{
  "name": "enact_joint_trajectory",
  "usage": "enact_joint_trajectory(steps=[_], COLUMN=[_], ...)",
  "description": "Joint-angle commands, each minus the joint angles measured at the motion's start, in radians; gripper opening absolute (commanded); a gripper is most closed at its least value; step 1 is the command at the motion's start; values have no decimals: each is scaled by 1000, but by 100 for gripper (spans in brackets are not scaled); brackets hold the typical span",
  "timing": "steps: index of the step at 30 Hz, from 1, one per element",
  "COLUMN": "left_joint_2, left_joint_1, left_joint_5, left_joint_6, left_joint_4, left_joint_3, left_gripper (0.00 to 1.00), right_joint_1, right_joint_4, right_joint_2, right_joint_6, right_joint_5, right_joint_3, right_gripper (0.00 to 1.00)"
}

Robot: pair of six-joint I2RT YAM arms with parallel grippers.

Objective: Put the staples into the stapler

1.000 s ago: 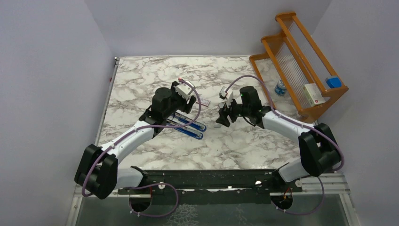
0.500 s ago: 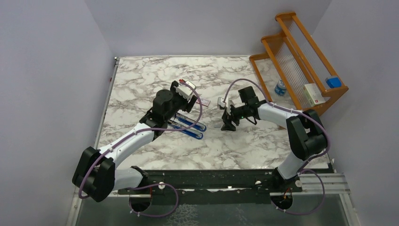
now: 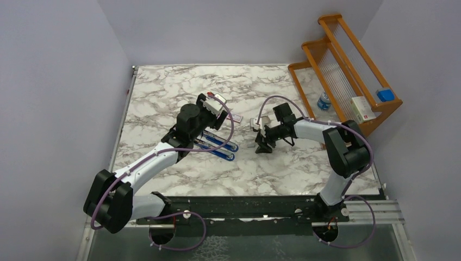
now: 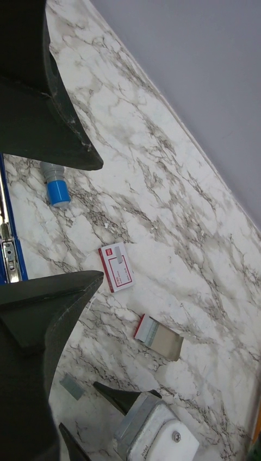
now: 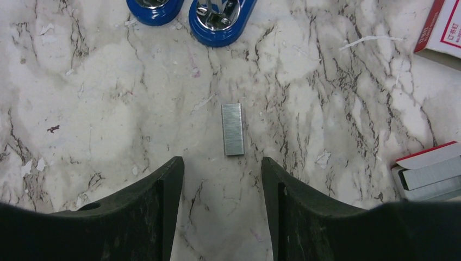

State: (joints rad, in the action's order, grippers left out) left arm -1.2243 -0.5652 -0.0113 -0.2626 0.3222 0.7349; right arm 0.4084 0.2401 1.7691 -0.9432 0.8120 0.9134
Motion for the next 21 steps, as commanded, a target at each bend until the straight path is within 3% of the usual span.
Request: enact_joint_trajectory(steps=[1, 21], left_joint_2=[27, 26], left_joint_1=[-2, -2], left_joint_5=[13, 0], left_joint_6=[-10, -19], left_joint_4=[29, 28], left_joint_3=[-17, -18], left_gripper=[71, 71], right_joint_1=[0, 47], right_joint_4=[7, 31], right_joint_2=[41, 98], right_joint_6=[-18, -22], right_joint_5=[-4, -68], right_joint_3=[39, 61], right_gripper=[56, 40])
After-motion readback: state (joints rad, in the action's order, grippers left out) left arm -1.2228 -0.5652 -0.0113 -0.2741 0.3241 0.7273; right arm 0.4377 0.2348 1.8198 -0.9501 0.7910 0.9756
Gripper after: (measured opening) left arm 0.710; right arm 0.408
